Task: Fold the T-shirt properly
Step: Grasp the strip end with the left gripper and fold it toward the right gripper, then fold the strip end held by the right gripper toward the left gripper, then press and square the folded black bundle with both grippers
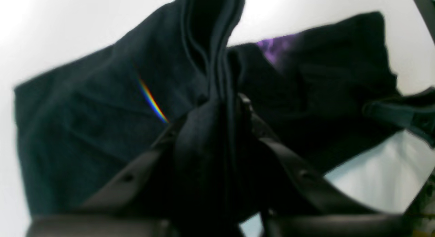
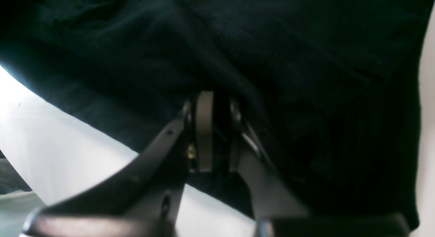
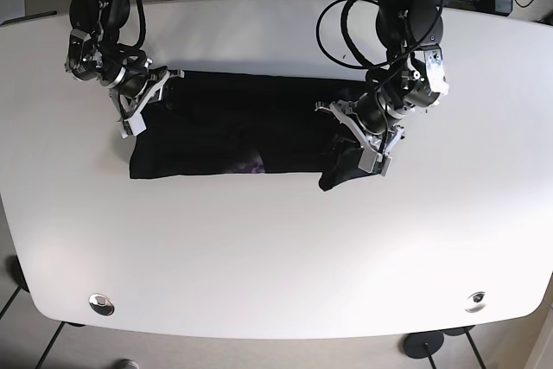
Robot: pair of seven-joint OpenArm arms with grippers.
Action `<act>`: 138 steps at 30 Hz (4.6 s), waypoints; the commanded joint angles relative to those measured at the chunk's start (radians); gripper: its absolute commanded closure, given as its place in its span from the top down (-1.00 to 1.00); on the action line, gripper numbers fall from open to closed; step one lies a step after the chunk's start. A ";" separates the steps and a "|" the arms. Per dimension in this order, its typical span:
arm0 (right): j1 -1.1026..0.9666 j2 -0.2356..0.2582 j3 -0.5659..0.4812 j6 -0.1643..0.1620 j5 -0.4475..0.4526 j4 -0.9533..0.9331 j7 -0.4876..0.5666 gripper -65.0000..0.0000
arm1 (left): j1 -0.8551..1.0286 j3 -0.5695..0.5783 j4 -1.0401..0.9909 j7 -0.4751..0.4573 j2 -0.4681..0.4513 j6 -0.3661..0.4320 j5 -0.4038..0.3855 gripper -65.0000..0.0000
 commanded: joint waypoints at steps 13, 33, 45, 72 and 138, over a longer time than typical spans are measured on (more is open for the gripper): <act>0.006 0.020 0.009 -0.006 0.204 0.145 0.001 -0.79 | -0.079 0.274 0.062 -0.029 -0.002 0.150 -0.022 0.21; 0.090 0.064 0.394 -0.008 0.377 -0.171 -0.168 0.79 | 0.101 -0.013 -0.145 -0.250 -0.271 0.105 -0.023 -0.86; 0.093 0.001 0.148 -0.101 0.374 -0.180 -0.070 0.04 | 0.106 -0.010 -0.113 -0.247 -0.266 0.105 -0.023 -0.87; 0.110 -0.100 -0.427 -0.180 0.093 0.416 -0.044 -0.93 | 0.109 0.087 -0.121 -0.246 -0.047 0.113 -0.023 -0.85; 0.497 0.027 -0.482 -0.183 -0.049 -0.339 0.372 -0.73 | 0.224 0.263 0.013 -0.269 -0.294 0.021 -0.284 -0.85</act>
